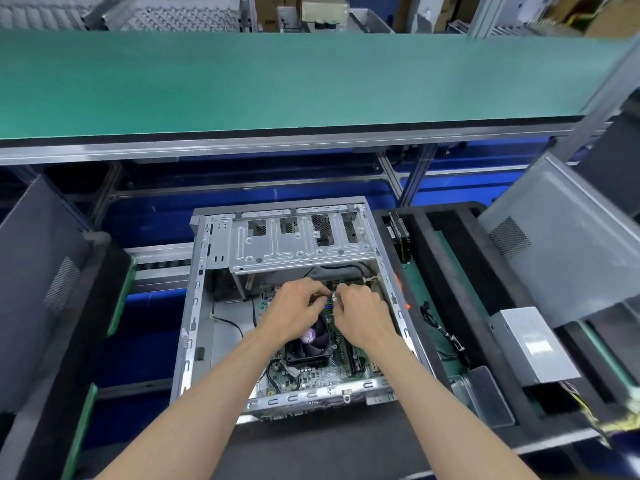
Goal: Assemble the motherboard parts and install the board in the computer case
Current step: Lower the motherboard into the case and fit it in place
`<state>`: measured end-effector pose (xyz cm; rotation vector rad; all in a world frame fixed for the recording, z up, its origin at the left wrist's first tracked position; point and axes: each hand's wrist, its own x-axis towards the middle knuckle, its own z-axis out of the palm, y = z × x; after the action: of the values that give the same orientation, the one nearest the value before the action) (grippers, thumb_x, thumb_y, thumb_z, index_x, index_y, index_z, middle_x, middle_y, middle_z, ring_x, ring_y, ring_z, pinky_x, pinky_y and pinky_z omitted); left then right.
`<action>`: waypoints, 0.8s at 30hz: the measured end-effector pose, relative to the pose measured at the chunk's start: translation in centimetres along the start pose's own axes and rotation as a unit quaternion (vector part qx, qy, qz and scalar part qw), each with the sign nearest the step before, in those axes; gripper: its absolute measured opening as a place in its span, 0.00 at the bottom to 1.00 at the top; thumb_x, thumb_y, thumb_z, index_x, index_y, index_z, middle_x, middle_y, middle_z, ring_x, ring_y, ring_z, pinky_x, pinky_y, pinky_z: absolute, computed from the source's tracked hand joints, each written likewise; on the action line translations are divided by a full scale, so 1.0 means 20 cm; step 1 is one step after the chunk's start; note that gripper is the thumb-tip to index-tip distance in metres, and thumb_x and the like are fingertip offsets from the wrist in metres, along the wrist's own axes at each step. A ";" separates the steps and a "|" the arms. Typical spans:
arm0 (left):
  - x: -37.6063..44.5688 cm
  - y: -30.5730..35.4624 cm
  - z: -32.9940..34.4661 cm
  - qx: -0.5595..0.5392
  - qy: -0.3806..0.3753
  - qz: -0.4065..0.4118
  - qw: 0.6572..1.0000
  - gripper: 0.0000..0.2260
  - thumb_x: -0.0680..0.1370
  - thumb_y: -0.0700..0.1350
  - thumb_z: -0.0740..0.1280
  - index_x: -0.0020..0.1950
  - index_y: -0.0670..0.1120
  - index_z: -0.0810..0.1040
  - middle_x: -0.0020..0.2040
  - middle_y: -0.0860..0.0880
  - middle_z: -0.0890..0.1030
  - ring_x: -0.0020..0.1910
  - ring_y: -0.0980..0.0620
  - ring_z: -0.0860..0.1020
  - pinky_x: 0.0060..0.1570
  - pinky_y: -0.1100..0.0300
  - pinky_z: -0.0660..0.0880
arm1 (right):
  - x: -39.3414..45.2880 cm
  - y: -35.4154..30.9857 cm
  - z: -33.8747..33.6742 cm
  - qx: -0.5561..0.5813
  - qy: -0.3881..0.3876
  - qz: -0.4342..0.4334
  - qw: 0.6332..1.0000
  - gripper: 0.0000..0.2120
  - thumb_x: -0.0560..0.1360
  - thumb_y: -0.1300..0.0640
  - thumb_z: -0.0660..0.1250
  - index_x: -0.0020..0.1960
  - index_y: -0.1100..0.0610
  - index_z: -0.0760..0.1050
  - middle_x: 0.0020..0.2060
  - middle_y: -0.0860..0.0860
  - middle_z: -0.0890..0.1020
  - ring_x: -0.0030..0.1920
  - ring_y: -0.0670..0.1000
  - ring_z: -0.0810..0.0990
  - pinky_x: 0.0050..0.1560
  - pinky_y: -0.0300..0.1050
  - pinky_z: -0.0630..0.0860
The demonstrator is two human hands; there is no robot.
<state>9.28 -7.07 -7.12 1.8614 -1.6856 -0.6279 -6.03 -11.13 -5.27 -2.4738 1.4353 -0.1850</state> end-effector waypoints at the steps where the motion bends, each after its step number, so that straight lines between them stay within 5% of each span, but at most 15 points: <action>1: 0.00 0.02 0.00 -0.007 0.007 0.001 1.000 0.09 0.78 0.46 0.67 0.54 0.52 0.84 0.50 0.55 0.83 0.50 0.55 0.79 0.53 0.57 0.74 | 0.00 0.00 -0.02 0.020 0.009 0.005 1.000 0.08 0.80 0.55 0.60 0.55 0.56 0.76 0.49 0.54 0.81 0.49 0.60 0.80 0.40 0.50 0.74; 4: 0.01 0.10 0.00 -0.025 0.038 0.017 0.999 0.08 0.77 0.46 0.67 0.53 0.54 0.84 0.47 0.57 0.83 0.47 0.58 0.78 0.50 0.57 0.75 | 0.00 0.01 -0.07 0.079 0.030 0.016 0.996 0.08 0.79 0.58 0.62 0.54 0.58 0.78 0.46 0.54 0.82 0.49 0.58 0.79 0.46 0.51 0.75; 11: 0.05 0.39 -0.03 -0.097 0.060 0.056 0.992 0.07 0.77 0.46 0.66 0.51 0.55 0.84 0.42 0.60 0.83 0.43 0.62 0.79 0.46 0.60 0.76 | -0.12 0.11 -0.27 0.179 0.155 0.082 0.968 0.07 0.77 0.56 0.66 0.53 0.53 0.80 0.34 0.47 0.81 0.38 0.51 0.79 0.41 0.45 0.74; 16: 0.09 0.64 0.09 -0.052 -0.028 0.120 0.991 0.09 0.79 0.45 0.65 0.55 0.50 0.82 0.48 0.54 0.80 0.44 0.58 0.75 0.50 0.59 0.72 | -0.32 0.41 -0.36 0.192 0.186 0.176 0.948 0.07 0.76 0.56 0.69 0.53 0.53 0.81 0.31 0.44 0.78 0.37 0.47 0.78 0.43 0.43 0.73; 24: 0.12 0.95 0.45 0.095 -0.201 0.189 0.956 0.10 0.81 0.42 0.63 0.59 0.47 0.81 0.57 0.47 0.80 0.57 0.46 0.78 0.58 0.51 0.75 | -0.66 0.93 -0.28 0.182 0.076 0.298 0.934 0.09 0.75 0.60 0.71 0.55 0.55 0.82 0.40 0.48 0.82 0.48 0.53 0.81 0.53 0.44 0.75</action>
<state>-10.54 -11.47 -1.10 1.5315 -2.3674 -0.7349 -29.53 -9.36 -5.16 -1.6771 1.9362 -0.4693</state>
